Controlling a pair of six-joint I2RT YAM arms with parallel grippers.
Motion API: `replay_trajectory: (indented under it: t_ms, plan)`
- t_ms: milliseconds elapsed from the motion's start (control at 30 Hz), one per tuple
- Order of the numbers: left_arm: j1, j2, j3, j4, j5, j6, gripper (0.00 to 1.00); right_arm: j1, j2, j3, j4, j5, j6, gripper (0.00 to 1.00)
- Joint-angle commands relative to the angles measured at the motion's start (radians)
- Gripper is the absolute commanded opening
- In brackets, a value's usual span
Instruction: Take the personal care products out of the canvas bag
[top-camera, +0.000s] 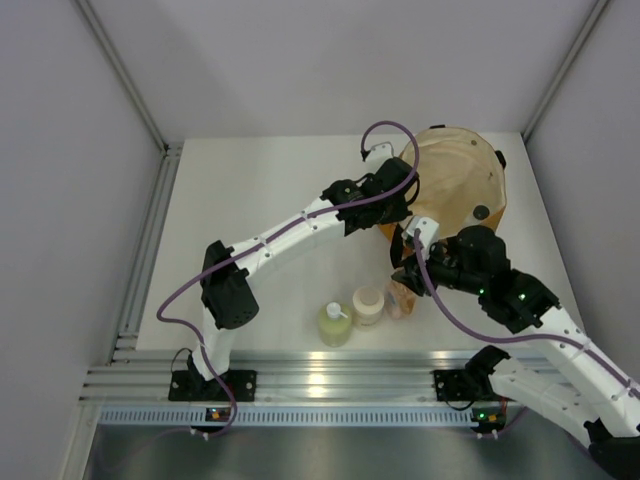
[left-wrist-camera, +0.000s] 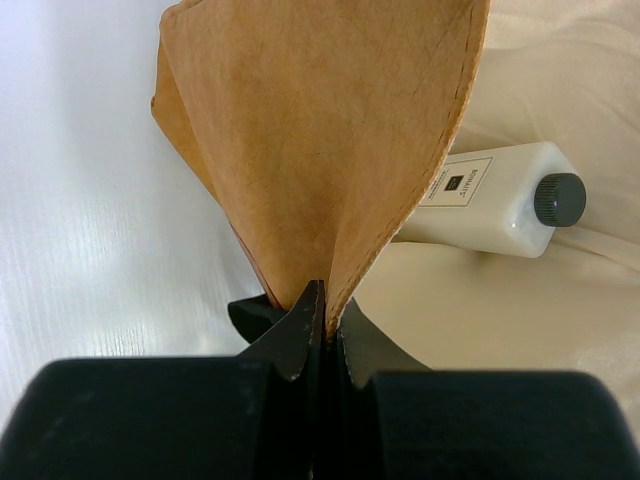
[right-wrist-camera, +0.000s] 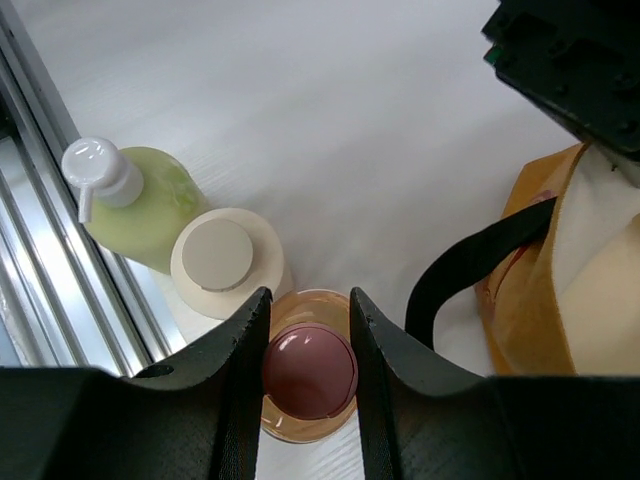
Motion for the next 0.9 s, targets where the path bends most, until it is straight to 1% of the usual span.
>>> replay_trajectory:
  t_ms: [0, 100, 267, 433, 533, 567, 633, 767, 833, 867]
  plan:
    - [-0.001, -0.023, 0.027, 0.042, -0.021, 0.017, 0.0, 0.017, -0.025, -0.043, 0.252, -0.029, -0.01, 0.0]
    - [-0.001, -0.023, 0.025, 0.04, -0.022, 0.017, 0.0, 0.019, -0.036, -0.093, 0.29, -0.018, 0.006, 0.0]
    - [-0.001, -0.025, 0.022, 0.04, -0.021, 0.018, 0.0, 0.02, -0.037, -0.136, 0.301, -0.015, 0.004, 0.0]
    - [-0.001, -0.026, 0.022, 0.04, -0.021, 0.017, 0.0, 0.02, -0.042, -0.152, 0.301, -0.055, -0.005, 0.02]
    - [0.0, -0.026, 0.022, 0.043, -0.021, 0.018, 0.0, 0.02, -0.034, -0.144, 0.298, -0.057, 0.01, 0.11]
    - [-0.001, -0.026, 0.021, 0.042, -0.021, 0.018, 0.0, 0.02, -0.031, -0.143, 0.298, -0.055, 0.015, 0.2]
    - [-0.001, -0.026, 0.022, 0.042, -0.019, 0.018, 0.0, 0.02, -0.027, -0.129, 0.287, -0.057, 0.022, 0.24]
    - [-0.001, -0.026, 0.021, 0.042, -0.015, 0.02, 0.0, 0.02, -0.007, -0.1, 0.264, -0.057, 0.03, 0.45]
    - [-0.001, -0.026, 0.022, 0.043, -0.012, 0.018, 0.0, 0.02, 0.009, -0.072, 0.25, -0.051, 0.041, 0.48]
    - [0.0, -0.025, 0.024, 0.042, -0.012, 0.018, 0.0, 0.02, 0.013, -0.045, 0.226, -0.045, 0.048, 0.52]
